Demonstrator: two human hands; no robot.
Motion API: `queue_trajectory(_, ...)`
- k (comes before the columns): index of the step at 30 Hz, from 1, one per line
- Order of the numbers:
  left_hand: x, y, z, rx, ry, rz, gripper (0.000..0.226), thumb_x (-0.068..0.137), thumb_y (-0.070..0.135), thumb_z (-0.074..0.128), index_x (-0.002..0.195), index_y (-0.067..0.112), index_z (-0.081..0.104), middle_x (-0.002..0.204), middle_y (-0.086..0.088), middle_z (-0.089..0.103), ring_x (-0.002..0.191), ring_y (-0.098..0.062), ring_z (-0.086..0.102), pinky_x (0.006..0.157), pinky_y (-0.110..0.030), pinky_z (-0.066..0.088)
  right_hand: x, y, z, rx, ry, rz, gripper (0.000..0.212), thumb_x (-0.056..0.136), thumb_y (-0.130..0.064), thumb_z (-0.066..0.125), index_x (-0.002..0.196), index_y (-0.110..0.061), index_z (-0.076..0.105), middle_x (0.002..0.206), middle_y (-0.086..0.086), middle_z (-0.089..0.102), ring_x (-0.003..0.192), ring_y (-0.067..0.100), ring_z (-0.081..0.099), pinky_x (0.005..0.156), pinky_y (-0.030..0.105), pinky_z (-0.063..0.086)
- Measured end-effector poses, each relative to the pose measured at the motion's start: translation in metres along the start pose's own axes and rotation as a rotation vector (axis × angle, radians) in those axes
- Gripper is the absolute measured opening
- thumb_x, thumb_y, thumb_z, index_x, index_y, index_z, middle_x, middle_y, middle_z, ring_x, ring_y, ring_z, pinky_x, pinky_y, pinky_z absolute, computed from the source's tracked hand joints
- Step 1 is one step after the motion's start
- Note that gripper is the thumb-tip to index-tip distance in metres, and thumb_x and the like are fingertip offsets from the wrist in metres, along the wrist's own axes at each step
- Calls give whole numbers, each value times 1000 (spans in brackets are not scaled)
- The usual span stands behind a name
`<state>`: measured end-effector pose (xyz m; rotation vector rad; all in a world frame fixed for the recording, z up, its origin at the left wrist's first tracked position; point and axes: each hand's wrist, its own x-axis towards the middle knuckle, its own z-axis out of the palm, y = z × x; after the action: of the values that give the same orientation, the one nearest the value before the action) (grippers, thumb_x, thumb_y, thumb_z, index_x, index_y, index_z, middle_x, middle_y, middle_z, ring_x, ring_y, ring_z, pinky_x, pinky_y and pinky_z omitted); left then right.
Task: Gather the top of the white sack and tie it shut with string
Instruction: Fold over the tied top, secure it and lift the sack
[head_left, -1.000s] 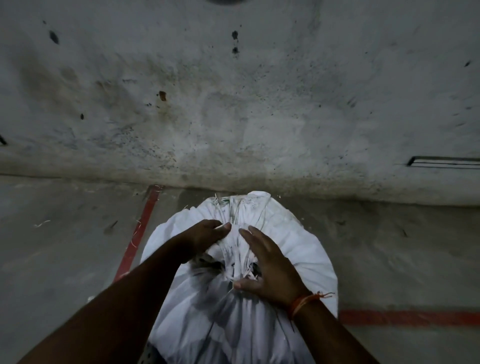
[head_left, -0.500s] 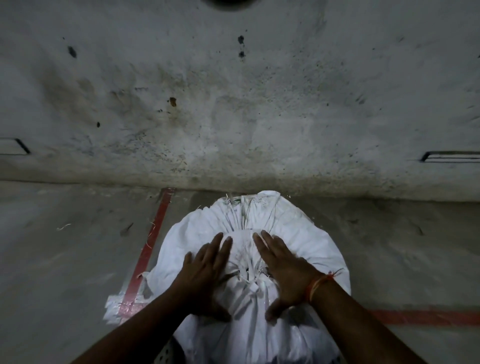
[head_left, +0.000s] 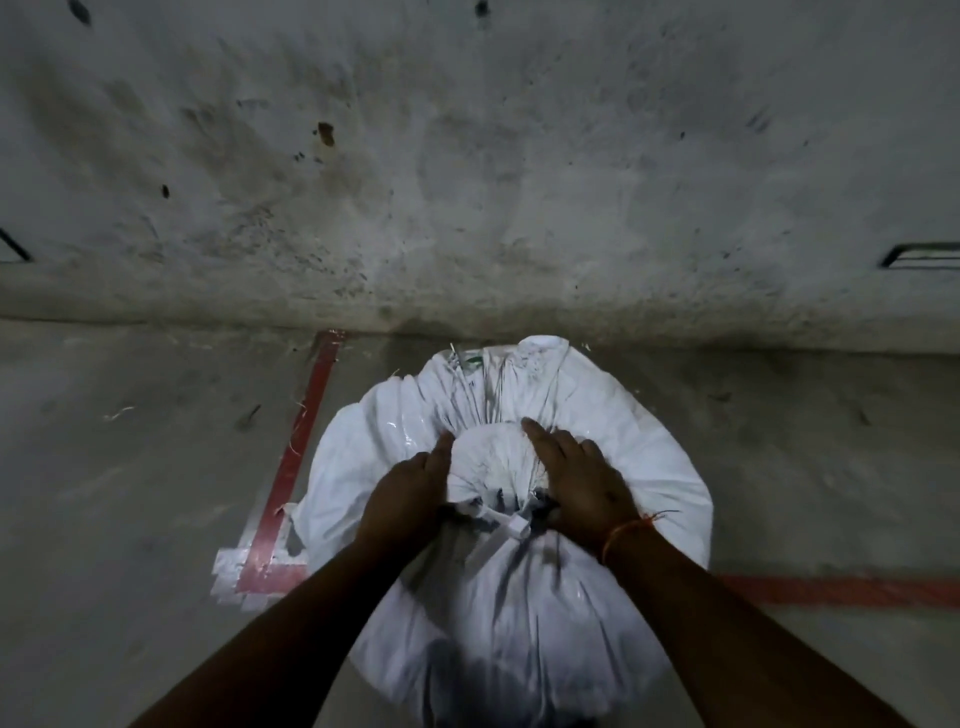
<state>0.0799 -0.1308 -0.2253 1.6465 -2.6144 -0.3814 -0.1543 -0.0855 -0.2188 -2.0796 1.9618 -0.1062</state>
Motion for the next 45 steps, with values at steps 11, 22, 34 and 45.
queue_trajectory(11, 45, 17, -129, 0, 62, 102, 25, 87, 44, 60, 103, 25, 67, 99, -2, 74, 95, -27, 68, 76, -33, 47, 36, 0, -134, 85, 72, -28, 40, 84, -29, 63, 119, -11, 69, 119, 16, 69, 113, 34, 65, 97, 32, 46)
queue_trajectory(22, 64, 123, -537, 167, 91, 300, 50, 83, 54, 68, 104, 9, 68, 110, -16, 71, 104, -35, 65, 81, -36, 46, 1, -47, -525, 44, 229, -281, 61, 71, -59, 52, 86, -6, 78, 90, 15, 78, 84, 31, 75, 73, 28, 49)
queue_trajectory(34, 37, 248, -847, 228, 600, 569, 53, 81, 58, 62, 95, 7, 66, 99, -17, 72, 93, -39, 66, 71, -38, 43, -78, -80, -856, -6, 615, -250, 39, 72, -38, 86, 92, -7, 76, 92, 11, 78, 88, 22, 71, 76, 32, 50)
queue_trajectory(45, 54, 422, -847, 251, 666, 633, 51, 80, 56, 65, 93, 7, 68, 94, -17, 73, 88, -36, 68, 64, -31, 41, -148, 69, -917, -89, 679, -270, 37, 70, -40, 87, 79, -8, 71, 85, 11, 77, 84, 25, 70, 70, 31, 48)
